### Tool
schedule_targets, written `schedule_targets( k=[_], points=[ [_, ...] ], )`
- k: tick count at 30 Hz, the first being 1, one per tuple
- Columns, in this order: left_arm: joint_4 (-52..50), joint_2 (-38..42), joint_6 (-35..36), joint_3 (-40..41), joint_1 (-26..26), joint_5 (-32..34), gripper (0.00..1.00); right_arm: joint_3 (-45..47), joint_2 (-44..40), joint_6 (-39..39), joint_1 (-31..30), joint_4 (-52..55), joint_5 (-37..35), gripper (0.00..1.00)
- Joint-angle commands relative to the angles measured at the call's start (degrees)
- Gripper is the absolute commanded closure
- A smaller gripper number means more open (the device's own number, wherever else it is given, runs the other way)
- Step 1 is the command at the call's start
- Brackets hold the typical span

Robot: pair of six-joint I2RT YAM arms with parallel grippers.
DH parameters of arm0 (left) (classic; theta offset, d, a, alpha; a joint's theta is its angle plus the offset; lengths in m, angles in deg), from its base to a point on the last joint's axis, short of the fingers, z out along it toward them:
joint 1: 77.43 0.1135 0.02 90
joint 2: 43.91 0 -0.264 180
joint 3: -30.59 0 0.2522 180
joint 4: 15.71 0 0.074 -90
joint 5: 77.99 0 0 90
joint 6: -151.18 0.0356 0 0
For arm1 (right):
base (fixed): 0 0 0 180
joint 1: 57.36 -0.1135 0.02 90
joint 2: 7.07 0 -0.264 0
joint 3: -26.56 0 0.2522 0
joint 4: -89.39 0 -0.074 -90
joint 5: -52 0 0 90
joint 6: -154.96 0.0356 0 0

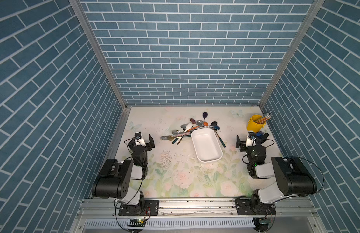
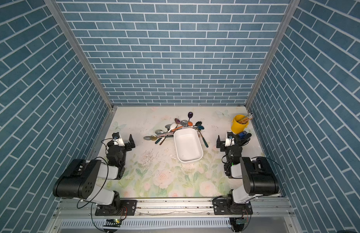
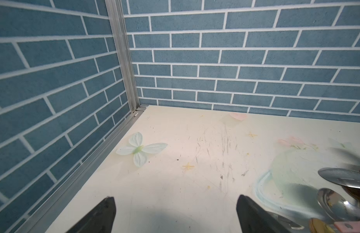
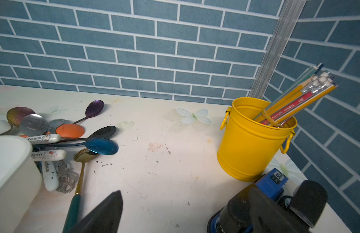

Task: Put the spoon into the storage box
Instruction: Move the storage box to the center of the board.

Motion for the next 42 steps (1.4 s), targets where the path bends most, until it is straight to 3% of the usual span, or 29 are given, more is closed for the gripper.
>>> schedule_targets(
  k=[1,22,24,27,37,39,42],
  points=[
    [1.1,0.0,0.3,-0.2,0.3,-0.5,0.00,-0.4,0.2,0.2,0.0,-0.1,0.5,0.00],
    [1.2,0.0,0.3,-0.2,0.2,-0.5,0.00,-0.7,-0.1,1.0,0.5,0.7,-0.2,0.00],
    [1.2,0.0,0.3,-0.2,0.3,-0.5,0.00,-1.9,-0.9,1.2,0.4,3.4,-1.0,0.10],
    [1.2,0.0,0.3,-0.2,0.3,-0.4,0.00,-7.1,-3.6,-0.2,-0.2,15.1,0.8,0.17],
    [-0.4,0.7,-0.3,-0.8,0.3,0.5,0.00,-32.5,-5.0,1.1,-3.9,60.0,9.1,0.22],
    [-8.4,3.4,-0.8,-4.0,0.3,1.8,0.00,-38.2,-2.3,0.8,-5.9,69.2,8.6,0.24],
    [-31.5,7.2,-2.3,-16.0,0.3,4.1,0.00,-45.0,1.8,2.7,-8.4,79.7,10.0,0.30]
  ],
)
